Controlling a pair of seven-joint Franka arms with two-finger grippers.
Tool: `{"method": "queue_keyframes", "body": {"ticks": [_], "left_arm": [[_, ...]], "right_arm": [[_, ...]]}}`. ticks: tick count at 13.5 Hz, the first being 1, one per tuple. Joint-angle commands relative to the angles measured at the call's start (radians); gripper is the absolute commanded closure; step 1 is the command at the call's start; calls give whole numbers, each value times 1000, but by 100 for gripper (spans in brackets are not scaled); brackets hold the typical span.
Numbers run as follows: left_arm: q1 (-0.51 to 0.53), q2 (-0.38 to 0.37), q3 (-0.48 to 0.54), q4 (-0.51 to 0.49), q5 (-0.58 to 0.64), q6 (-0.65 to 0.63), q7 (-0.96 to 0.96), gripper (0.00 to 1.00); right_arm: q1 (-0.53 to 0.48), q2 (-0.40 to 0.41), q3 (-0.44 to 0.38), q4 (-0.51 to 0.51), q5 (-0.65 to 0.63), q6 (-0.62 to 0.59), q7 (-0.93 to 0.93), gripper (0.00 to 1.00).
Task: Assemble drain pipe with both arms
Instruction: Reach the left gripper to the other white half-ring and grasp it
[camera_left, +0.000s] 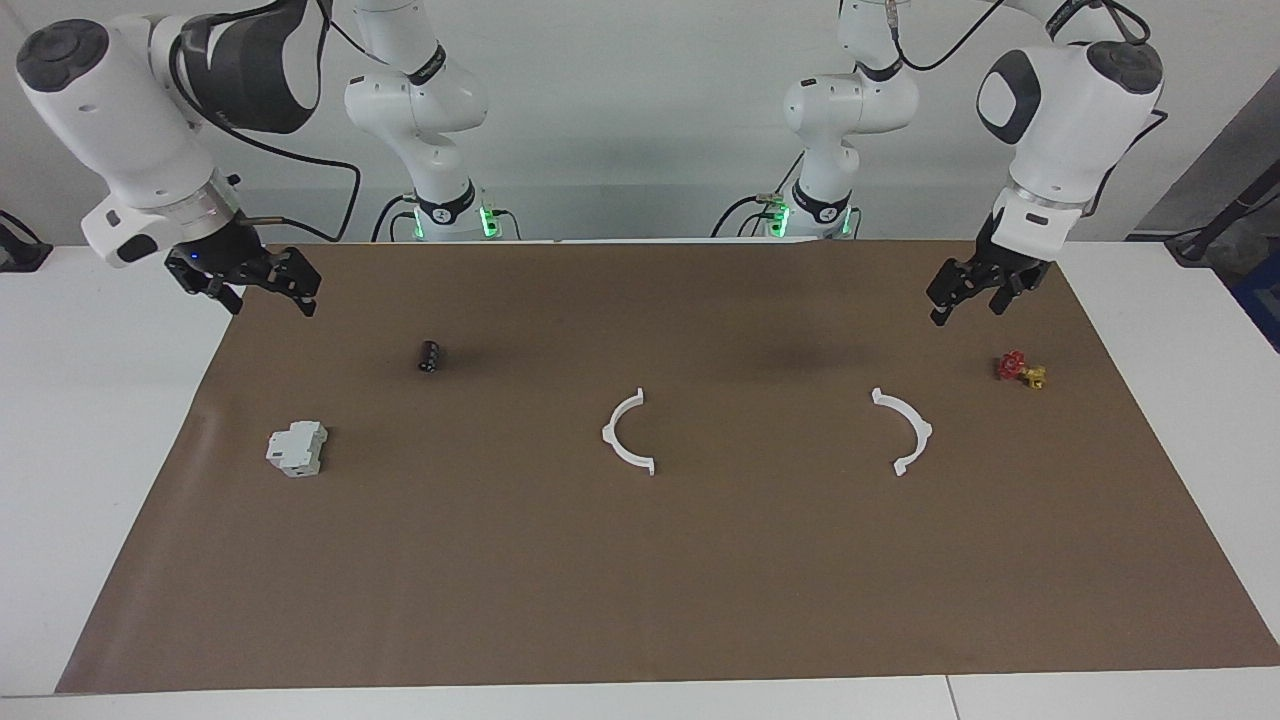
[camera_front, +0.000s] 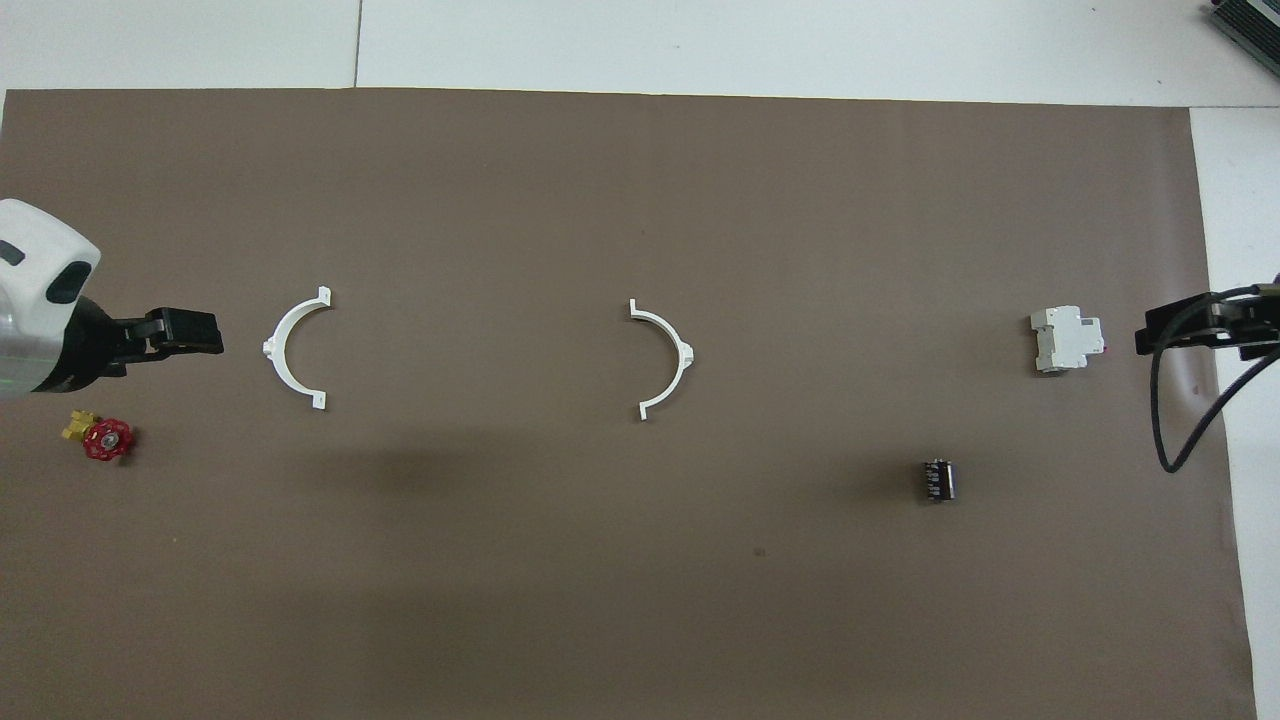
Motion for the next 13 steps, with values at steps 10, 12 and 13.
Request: {"method": "queue_keyframes", "body": {"ticks": [10, 12, 13], "left_arm": [[-8, 110, -4, -283, -5, 431, -34, 0], [-11, 141, -2, -285, -5, 441, -37, 0], [-10, 147, -2, -286, -5, 441, -37, 0]], "right_arm": [[41, -19, 30, 68, -73, -91, 6, 0], [41, -22, 29, 62, -73, -87, 3, 0], [46, -22, 29, 60, -74, -82, 3, 0]]}}
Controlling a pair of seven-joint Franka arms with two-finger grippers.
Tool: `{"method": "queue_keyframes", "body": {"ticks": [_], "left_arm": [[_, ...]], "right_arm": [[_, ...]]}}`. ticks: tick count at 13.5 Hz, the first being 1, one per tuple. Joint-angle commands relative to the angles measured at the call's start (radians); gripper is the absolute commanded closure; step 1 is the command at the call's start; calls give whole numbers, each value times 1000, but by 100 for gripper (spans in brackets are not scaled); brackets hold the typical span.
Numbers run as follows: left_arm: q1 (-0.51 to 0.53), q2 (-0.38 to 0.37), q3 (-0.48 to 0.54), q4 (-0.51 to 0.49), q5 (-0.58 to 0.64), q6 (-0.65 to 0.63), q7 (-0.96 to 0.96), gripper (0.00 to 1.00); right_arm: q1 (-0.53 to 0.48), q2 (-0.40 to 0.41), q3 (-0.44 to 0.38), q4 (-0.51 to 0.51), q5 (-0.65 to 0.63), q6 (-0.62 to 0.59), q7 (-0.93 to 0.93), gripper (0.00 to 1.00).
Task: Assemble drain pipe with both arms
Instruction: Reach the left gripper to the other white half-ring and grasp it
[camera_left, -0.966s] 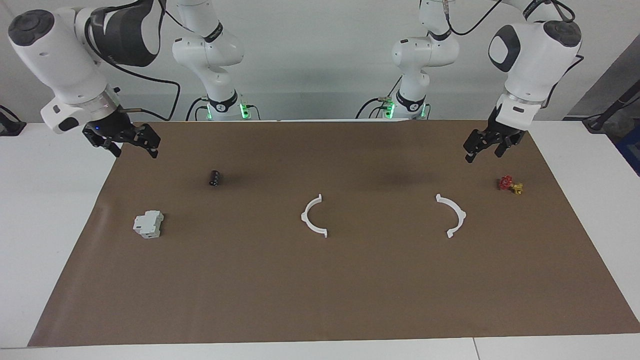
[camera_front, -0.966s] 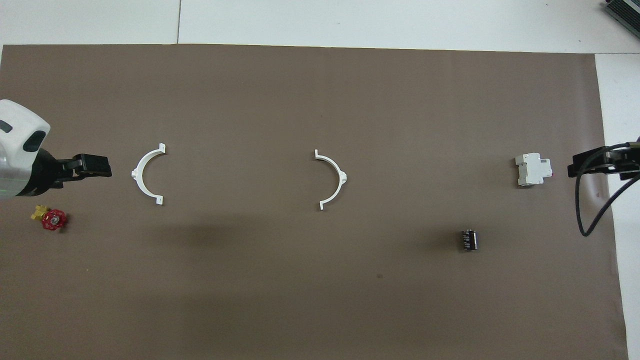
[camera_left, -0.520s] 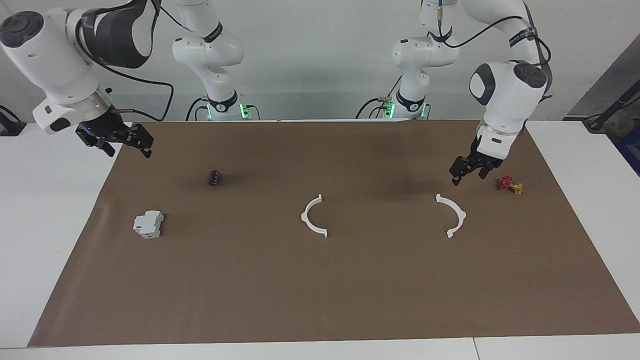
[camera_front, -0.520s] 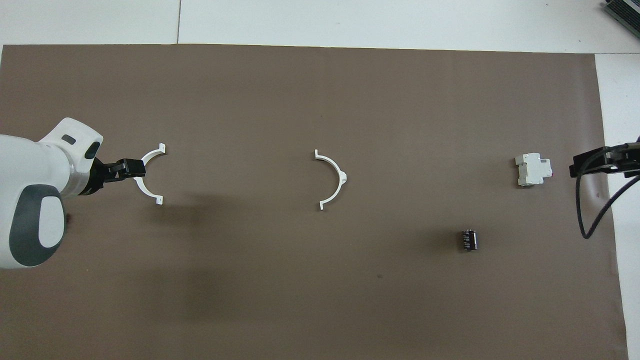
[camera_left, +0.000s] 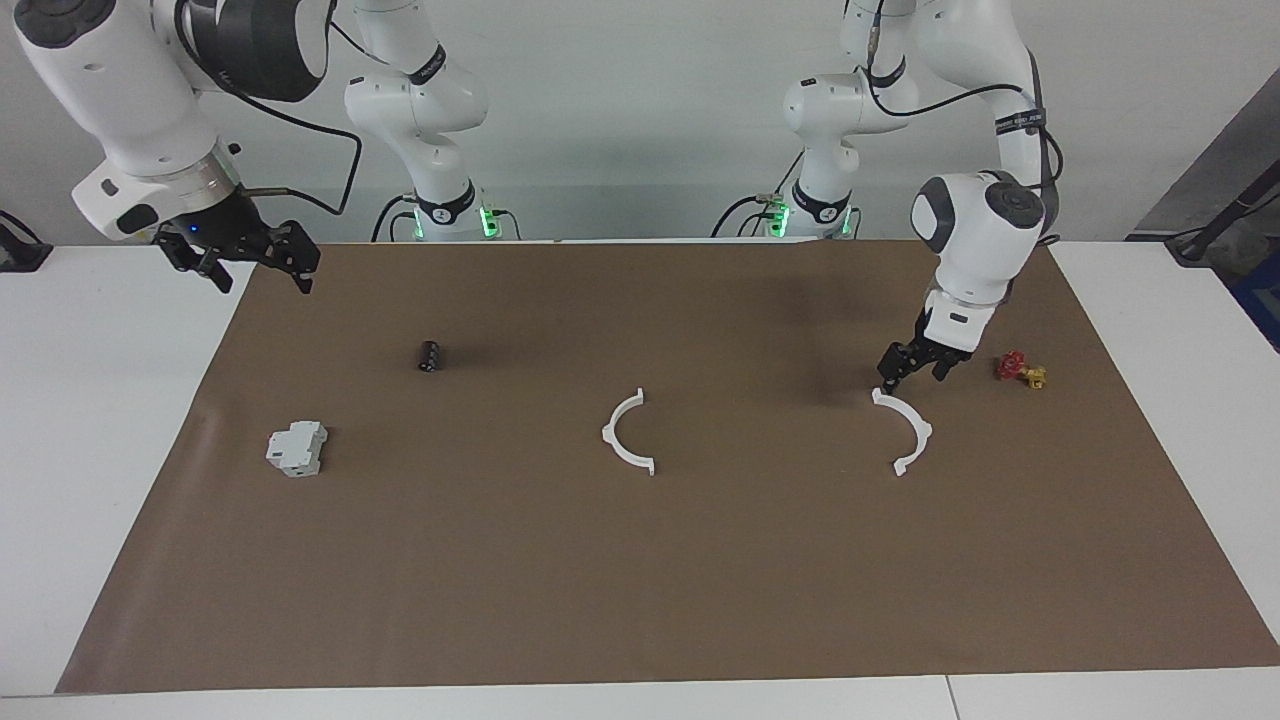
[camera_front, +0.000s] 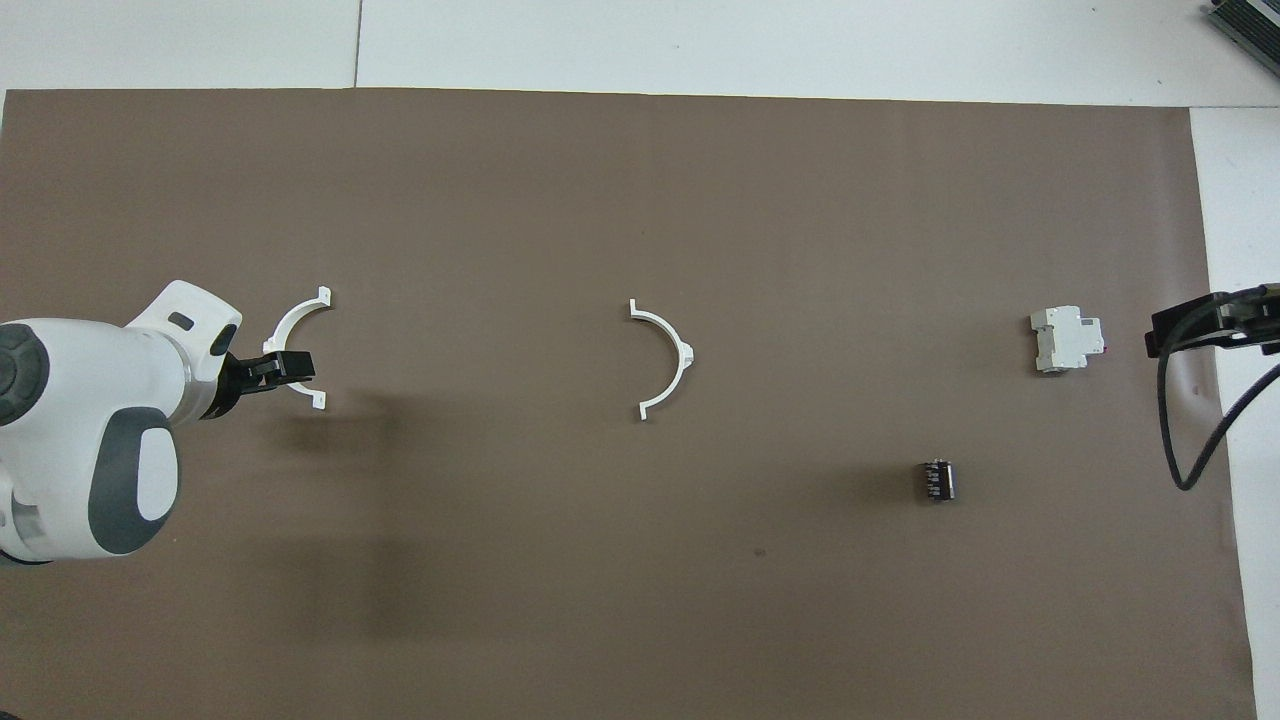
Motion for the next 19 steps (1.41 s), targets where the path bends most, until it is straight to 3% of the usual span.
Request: {"method": "queue_keyframes", "body": {"ticks": [1, 7, 10, 13, 15, 17, 19], "left_arm": [[-2, 14, 6, -14, -5, 34, 0, 2], [-6, 84, 6, -13, -5, 104, -2, 6], [-5, 106, 6, -8, -5, 131, 0, 7], [-3, 113, 6, -5, -5, 132, 1, 17], [0, 118, 6, -7, -5, 137, 3, 52], [-2, 118, 6, -5, -5, 137, 4, 100], [-12, 120, 6, 1, -5, 124, 3, 100]], "right_arm": [[4, -19, 5, -27, -17, 16, 11, 0], [7, 0, 17, 63, 70, -26, 66, 0], [7, -35, 17, -13, 67, -20, 71, 0], [7, -52, 17, -35, 59, -17, 70, 0], [-1, -46, 16, -29, 69, -11, 71, 0], [-6, -47, 16, -27, 70, -17, 63, 0], [-3, -47, 16, -27, 70, -15, 63, 0]]}}
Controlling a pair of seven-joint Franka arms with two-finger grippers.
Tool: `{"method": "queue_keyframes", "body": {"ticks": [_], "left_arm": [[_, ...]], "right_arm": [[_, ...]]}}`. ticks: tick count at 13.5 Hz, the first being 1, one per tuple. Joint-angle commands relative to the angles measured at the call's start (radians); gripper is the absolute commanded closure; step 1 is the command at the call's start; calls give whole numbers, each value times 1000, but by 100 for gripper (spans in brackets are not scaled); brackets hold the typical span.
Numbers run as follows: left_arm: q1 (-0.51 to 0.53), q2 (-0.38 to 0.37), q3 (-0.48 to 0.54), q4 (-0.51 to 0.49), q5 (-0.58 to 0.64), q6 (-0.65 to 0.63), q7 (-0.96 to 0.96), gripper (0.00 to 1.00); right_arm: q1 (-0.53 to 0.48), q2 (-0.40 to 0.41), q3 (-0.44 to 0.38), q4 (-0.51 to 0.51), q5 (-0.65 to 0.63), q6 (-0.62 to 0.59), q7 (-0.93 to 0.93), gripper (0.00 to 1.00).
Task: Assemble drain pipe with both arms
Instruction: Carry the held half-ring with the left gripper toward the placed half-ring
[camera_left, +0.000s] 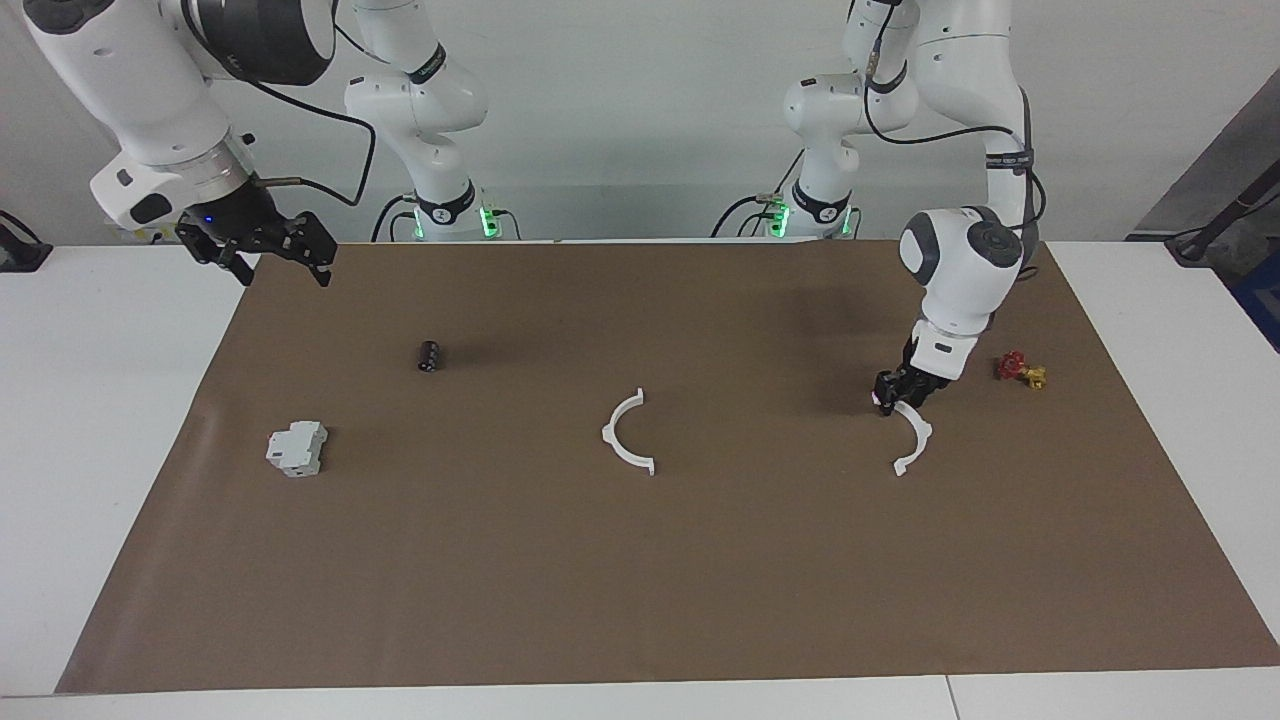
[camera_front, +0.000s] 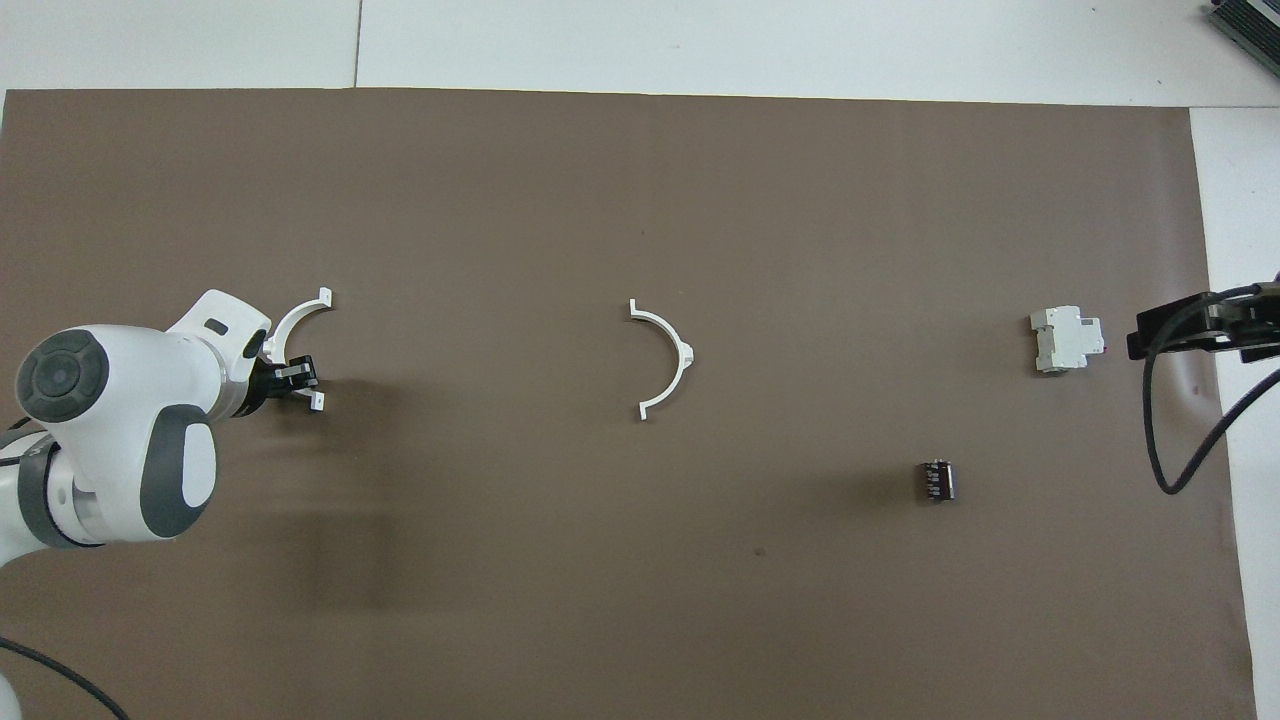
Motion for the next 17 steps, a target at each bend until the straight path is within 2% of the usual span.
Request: {"method": "queue_keyframes", "body": {"ticks": [1, 3, 6, 9, 10, 12, 14, 15, 17], "left_arm": [[-16, 11, 3, 14, -5, 6, 0, 100], [-71, 11, 5, 82, -5, -72, -23, 100], [-203, 17, 6, 194, -4, -206, -315, 100], [-323, 18, 6, 197, 25, -194, -663, 100], [-334, 18, 5, 196, 45, -191, -779, 100], [-343, 26, 3, 196, 72, -178, -852, 100], [-410, 72, 5, 221, 72, -166, -978, 100], [-450, 122, 6, 275, 75, -177, -1092, 100], [-488, 173, 6, 332, 104, -175, -1209, 100]], "right_arm": [[-6, -27, 5, -28, 18, 3, 5, 0], [-5, -27, 5, -28, 20, 3, 5, 0], [-5, -27, 5, -28, 20, 2, 5, 0], [-5, -27, 5, -28, 20, 2, 5, 0], [-5, -27, 5, -28, 20, 2, 5, 0], [-5, -27, 5, -28, 20, 2, 5, 0], [-5, -27, 5, -28, 20, 2, 5, 0], [-5, -27, 5, -28, 20, 3, 5, 0], [-5, -27, 5, -28, 20, 3, 5, 0]]}}
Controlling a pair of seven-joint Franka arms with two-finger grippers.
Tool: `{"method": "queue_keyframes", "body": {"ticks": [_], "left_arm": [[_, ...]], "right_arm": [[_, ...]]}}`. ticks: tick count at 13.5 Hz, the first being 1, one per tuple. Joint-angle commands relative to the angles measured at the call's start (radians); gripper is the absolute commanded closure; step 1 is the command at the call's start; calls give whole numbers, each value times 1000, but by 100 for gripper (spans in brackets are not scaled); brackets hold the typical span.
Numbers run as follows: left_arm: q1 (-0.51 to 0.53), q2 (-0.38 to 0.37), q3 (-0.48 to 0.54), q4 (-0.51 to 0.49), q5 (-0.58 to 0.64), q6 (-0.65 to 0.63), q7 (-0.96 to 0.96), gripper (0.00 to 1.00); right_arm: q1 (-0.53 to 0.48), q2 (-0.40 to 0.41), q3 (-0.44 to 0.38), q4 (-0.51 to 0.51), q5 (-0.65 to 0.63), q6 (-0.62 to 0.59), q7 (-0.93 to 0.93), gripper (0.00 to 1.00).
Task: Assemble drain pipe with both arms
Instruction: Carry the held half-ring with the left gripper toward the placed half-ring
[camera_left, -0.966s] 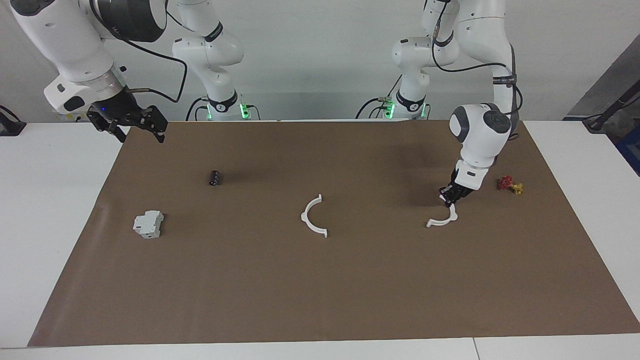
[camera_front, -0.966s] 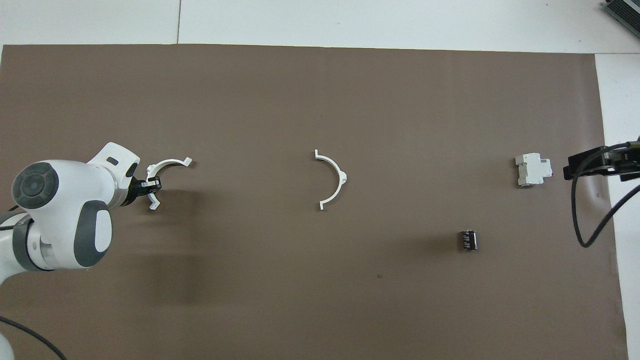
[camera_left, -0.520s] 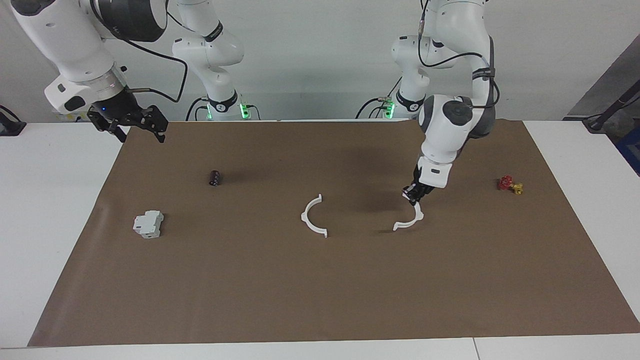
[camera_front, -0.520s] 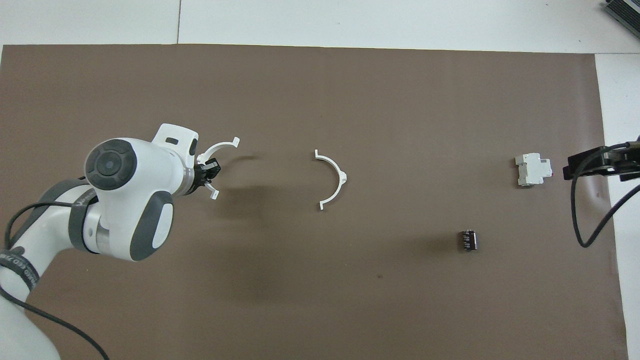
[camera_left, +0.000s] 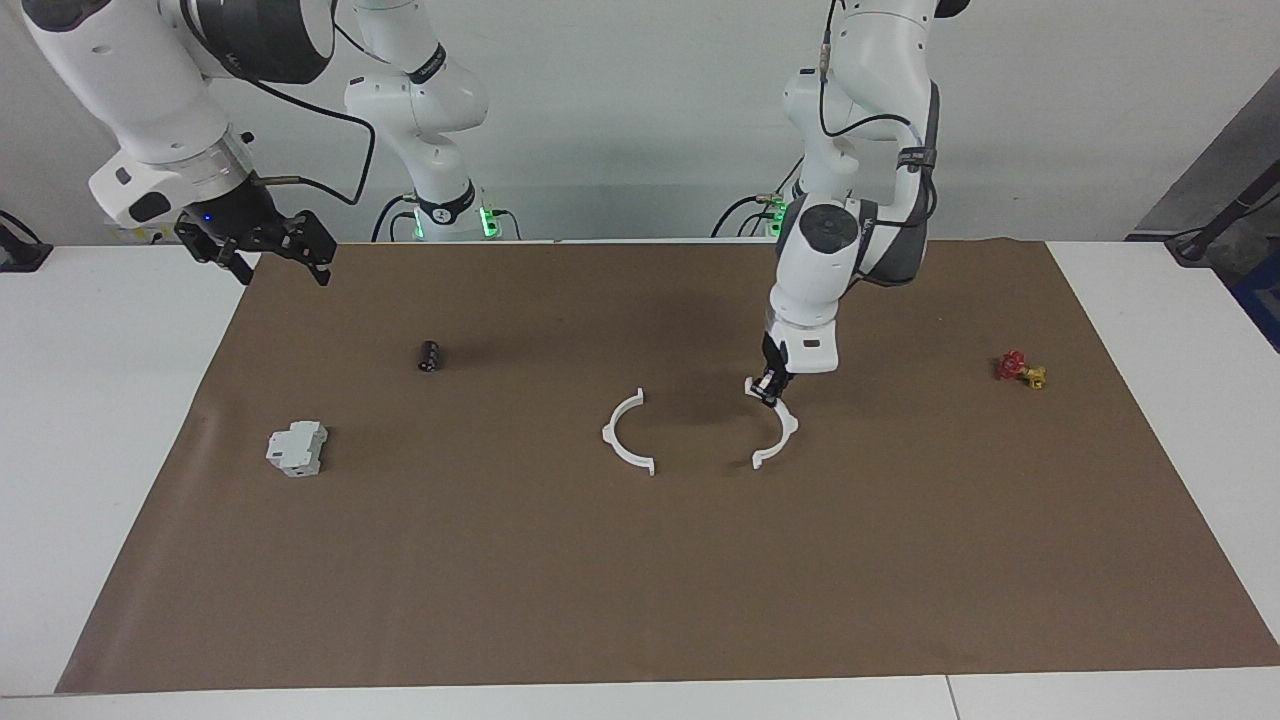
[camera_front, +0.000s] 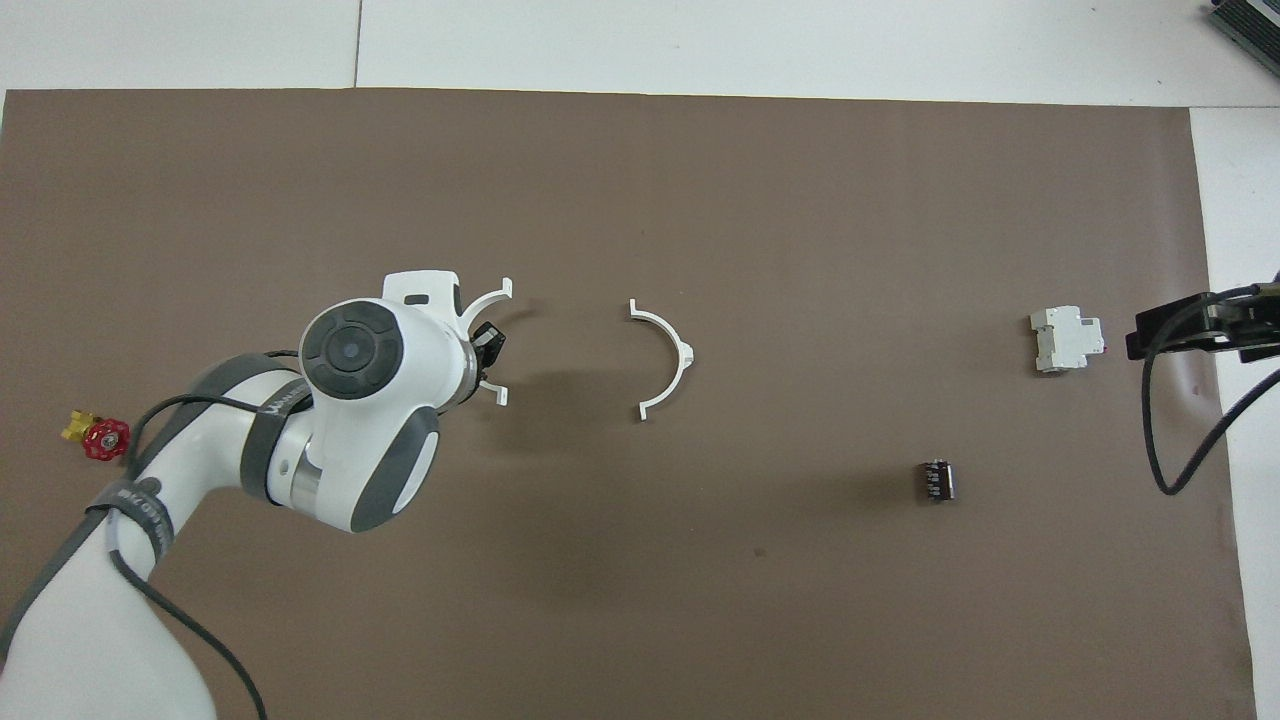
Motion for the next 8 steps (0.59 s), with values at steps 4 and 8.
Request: {"method": "queue_keyframes", "body": {"ticks": [4, 8], "left_arm": [[-104, 107, 18, 111, 42, 3, -195, 100], [-162, 139, 18, 140, 43, -6, -264, 100]], "right_arm": [[-7, -27, 4, -28, 19, 3, 5, 0], [-7, -27, 4, -28, 19, 2, 5, 0]]}}
